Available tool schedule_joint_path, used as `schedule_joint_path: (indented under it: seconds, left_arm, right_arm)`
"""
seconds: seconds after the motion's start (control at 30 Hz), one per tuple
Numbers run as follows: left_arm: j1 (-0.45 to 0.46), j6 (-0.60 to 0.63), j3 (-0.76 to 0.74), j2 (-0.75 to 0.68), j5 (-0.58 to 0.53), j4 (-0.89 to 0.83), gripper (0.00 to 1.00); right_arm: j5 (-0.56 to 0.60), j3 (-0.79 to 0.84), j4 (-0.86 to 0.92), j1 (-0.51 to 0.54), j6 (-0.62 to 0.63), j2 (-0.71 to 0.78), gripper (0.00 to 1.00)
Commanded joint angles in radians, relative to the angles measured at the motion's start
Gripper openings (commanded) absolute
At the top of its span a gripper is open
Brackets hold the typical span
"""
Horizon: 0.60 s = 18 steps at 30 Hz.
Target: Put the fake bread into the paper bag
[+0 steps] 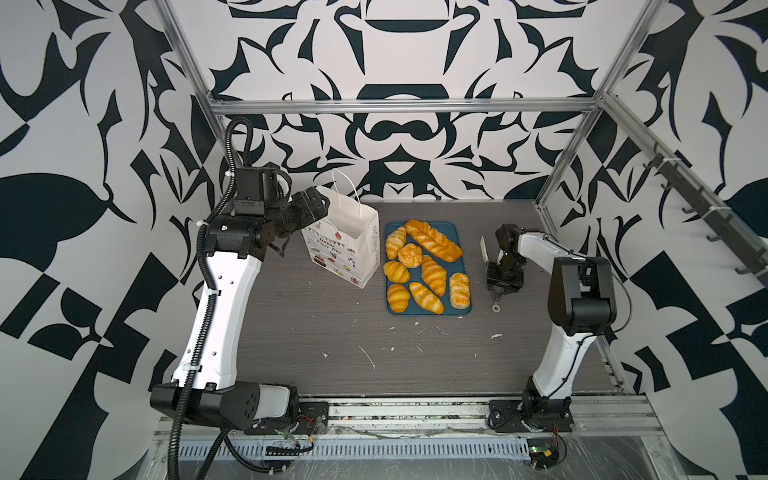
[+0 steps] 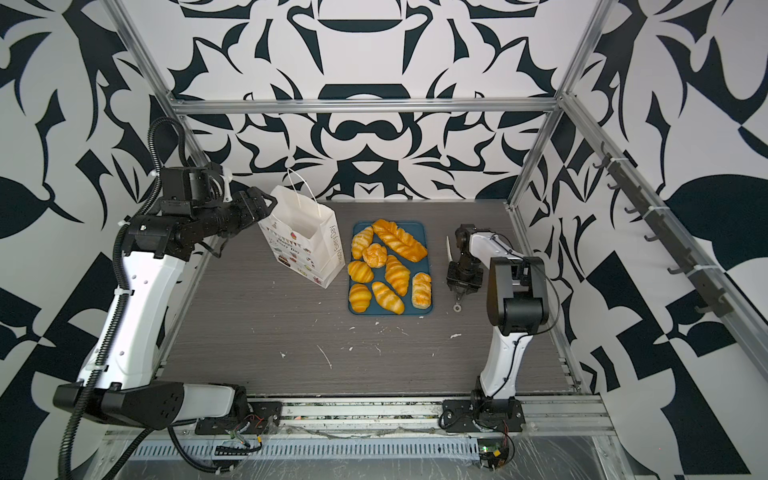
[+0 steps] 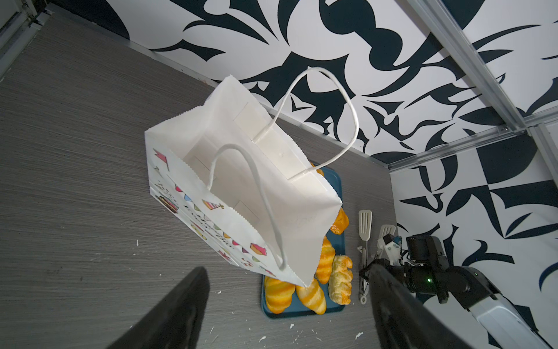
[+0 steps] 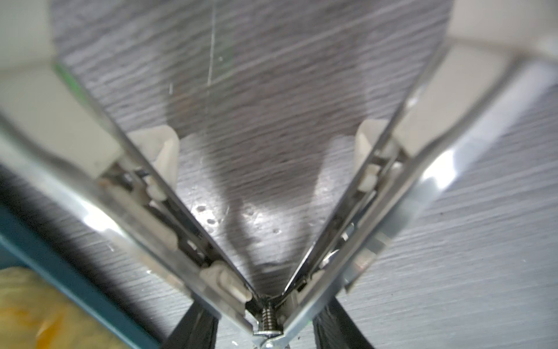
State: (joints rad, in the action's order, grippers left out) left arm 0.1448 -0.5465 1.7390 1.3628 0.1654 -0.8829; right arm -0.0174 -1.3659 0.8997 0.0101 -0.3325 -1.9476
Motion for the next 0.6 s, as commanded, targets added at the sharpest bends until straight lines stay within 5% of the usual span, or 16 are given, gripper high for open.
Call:
schedule_joint_path:
  seconds: [0.0,0.23,0.57]
  left_arm:
    - [0.004,-0.008,0.022,-0.009,0.013,-0.03,0.86]
    - [0.007,-0.009,0.025,-0.009,0.015,-0.027,0.82]
    - [0.006,-0.003,0.03,-0.008,0.012,-0.026,0.82]
  right_arm:
    - [0.023,-0.005,0.006,-0.001,-0.003,0.021,0.49]
    - [0.027,0.001,0.006,-0.001,-0.004,0.06,0.48]
    - [0.026,-0.001,-0.001,-0.002,-0.014,0.018,0.66]
